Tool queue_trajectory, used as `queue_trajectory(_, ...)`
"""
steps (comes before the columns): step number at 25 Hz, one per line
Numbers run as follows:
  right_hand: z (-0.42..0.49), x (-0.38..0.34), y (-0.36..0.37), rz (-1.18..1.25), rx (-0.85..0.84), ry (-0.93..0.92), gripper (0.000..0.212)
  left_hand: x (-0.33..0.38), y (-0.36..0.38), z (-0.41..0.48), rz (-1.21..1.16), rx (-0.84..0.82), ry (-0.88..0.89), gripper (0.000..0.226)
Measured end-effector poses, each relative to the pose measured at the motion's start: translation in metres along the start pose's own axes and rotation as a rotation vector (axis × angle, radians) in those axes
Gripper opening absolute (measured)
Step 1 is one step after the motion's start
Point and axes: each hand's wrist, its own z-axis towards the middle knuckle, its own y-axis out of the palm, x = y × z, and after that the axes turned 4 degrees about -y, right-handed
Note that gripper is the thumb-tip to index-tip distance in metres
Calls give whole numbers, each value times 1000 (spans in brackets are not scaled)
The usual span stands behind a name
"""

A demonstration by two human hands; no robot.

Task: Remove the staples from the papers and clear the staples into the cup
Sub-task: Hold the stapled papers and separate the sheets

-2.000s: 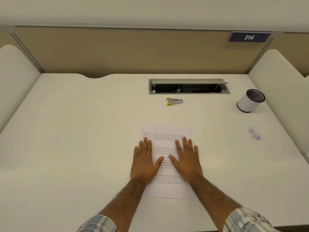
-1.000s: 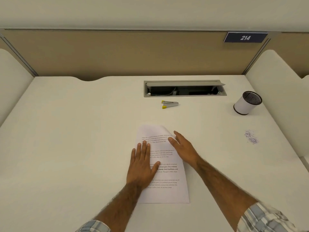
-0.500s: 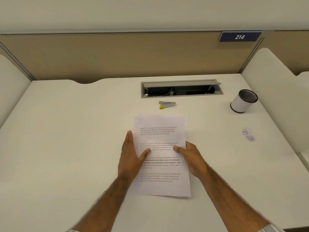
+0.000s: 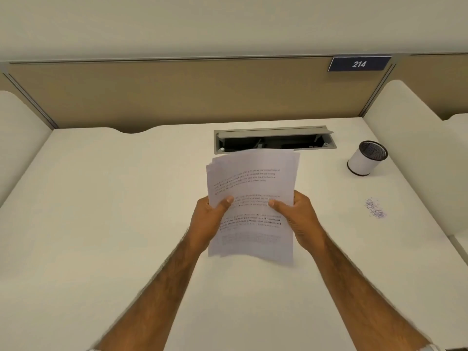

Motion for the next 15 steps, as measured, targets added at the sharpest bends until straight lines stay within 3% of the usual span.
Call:
queue_trajectory(6,-8,-35,3,-43,89,-283,25,40,7,-15,-15,53,263,18)
queue_trajectory(9,-10,-20,-1,-74,120,-225,29,23,2,-15,-13,55,192,34)
queue_trajectory(12,-16,3,3,-33,166,-143,27,1,7,-15,47,21,120,19)
queue_trajectory(15,-22,1,4,-45,210,-193,28,1,12,-18,59,27,140,21)
